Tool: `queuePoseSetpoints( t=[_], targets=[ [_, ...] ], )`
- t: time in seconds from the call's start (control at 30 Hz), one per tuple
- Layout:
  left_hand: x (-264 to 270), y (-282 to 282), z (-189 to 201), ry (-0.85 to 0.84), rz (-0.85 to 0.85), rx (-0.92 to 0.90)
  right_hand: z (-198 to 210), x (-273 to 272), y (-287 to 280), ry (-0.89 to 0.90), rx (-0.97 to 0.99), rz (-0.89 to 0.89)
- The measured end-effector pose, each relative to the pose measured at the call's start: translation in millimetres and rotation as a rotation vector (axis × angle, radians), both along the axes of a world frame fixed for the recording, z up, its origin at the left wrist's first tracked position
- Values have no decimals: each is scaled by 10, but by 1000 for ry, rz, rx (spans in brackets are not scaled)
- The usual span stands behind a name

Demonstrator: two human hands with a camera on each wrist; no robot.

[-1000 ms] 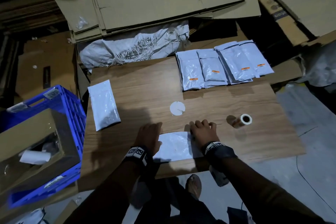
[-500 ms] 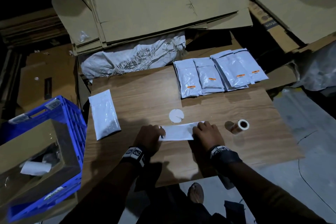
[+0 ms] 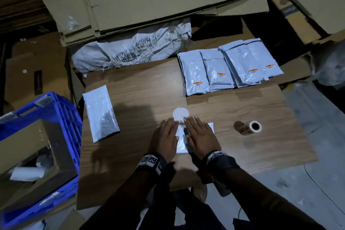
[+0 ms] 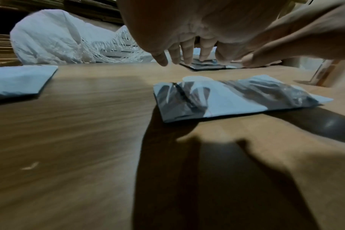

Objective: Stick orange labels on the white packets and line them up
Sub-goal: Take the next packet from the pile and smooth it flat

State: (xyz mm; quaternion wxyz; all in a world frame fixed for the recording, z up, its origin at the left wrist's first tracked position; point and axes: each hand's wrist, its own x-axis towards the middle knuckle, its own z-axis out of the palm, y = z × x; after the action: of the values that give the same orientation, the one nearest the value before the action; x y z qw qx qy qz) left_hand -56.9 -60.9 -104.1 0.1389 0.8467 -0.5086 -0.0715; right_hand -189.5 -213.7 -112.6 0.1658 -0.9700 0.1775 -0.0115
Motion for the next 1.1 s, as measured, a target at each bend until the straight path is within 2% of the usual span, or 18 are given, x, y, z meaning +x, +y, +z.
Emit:
queuePoseSetpoints(
  t=[0.1,0.27,0.43,0.63,0.9,1.1],
  targets=[
    [-84,-104,-221,35,85,149,-210,123,129,77,29,-47],
    [-199,-22,-400,-2,89,96,-451,88,214,137,-6,-94],
    [-245,-28,-358,-49,127,-11,-452,120,217,169,-17,-109],
    [-214,-60,-351,0,118,98,-425,135,211,214,-14,-100],
    [-199,-24,-373,-12,100,90,-400,114,167,213,19,-66],
    [-52,38,-386,97,85,237,-320,-161,-91,299,0,-10]
  ],
)
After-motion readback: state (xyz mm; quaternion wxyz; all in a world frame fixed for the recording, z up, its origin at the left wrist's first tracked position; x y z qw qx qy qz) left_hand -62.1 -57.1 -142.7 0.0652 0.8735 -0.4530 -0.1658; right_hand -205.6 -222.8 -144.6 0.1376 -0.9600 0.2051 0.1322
